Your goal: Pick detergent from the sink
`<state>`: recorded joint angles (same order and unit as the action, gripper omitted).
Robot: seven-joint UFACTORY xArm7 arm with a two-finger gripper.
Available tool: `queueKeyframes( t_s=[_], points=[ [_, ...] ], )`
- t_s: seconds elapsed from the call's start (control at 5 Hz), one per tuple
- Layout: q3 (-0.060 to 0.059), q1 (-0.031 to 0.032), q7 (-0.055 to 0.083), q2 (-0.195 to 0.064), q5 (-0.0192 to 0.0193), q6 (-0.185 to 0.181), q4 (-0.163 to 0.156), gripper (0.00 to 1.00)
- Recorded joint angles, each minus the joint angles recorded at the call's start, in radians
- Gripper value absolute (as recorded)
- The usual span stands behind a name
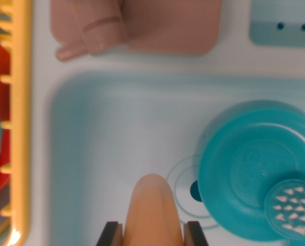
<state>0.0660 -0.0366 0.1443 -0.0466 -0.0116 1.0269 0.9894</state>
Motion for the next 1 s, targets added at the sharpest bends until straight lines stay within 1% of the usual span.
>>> queueKeyframes(
  t_s=[0.2, 0.4, 0.6, 0.8, 1.0],
  points=[
    [0.0, 0.0, 0.0, 0.0, 0.0, 0.0, 0.0, 1.0],
    [0.0, 0.0002, -0.001, 0.013, 0.0011, 0.044, 0.031, 1.0],
    [0.0, 0.0002, -0.001, 0.013, 0.0011, 0.044, 0.031, 1.0],
    [0.0, 0.0003, -0.002, 0.027, 0.0023, 0.091, 0.064, 1.0],
    [0.0, 0.0003, -0.002, 0.027, 0.0023, 0.091, 0.064, 1.0]
  ],
)
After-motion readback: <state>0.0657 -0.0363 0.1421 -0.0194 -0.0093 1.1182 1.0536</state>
